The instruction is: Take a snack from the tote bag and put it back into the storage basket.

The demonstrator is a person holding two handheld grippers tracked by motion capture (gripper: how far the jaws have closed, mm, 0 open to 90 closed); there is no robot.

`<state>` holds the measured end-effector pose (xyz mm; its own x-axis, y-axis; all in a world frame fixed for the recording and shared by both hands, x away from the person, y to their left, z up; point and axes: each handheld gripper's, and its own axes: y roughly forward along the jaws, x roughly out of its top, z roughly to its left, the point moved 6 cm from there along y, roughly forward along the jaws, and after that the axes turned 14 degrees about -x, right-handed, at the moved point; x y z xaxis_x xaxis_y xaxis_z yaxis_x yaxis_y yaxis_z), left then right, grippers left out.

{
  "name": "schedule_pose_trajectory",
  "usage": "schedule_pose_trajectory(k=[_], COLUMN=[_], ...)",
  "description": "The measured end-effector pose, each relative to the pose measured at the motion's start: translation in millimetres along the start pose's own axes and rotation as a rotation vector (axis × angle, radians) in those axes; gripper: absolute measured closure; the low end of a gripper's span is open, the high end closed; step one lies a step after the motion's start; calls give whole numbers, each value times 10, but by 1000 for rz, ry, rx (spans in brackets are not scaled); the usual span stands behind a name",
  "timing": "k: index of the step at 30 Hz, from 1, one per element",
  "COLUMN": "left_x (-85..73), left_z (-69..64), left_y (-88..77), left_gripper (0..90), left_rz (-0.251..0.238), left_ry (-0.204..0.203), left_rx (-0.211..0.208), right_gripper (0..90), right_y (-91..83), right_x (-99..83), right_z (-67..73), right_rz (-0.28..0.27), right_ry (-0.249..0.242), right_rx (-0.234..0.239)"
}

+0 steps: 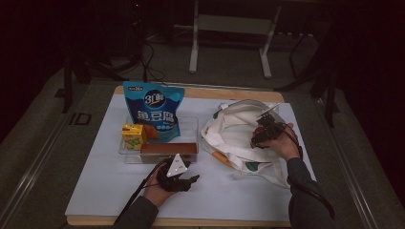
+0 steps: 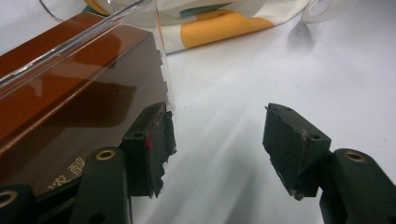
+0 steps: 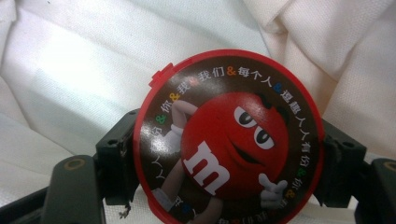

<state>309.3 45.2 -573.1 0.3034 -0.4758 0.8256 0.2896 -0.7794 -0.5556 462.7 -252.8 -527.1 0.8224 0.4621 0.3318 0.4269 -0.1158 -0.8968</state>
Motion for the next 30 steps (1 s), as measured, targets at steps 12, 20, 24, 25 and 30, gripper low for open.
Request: schedule_pose_trajectory(k=[12,20,24,25,30], left_x=[0,0,0,0,-1], left_z=[2,2,1,3,3], left_y=[0,0,1,1,1], left_gripper=[406,406,406,406,406], left_rz=[0,0,1,0,1], left_ry=[-1,-2,-1,-2,-1], left_rx=[-2,-2,-3,-3,-2], right_gripper=[257,257,257,257,257], right_y=[-65,-180,-223,-237,-315], right_x=[6,56,80,87,133], right_z=[5,42,61,67,108], right_rz=[-5,-27,-35,-37,-50], right_ry=[7,-5,-9,-12,-21], right_rx=[2,15,23,23,29])
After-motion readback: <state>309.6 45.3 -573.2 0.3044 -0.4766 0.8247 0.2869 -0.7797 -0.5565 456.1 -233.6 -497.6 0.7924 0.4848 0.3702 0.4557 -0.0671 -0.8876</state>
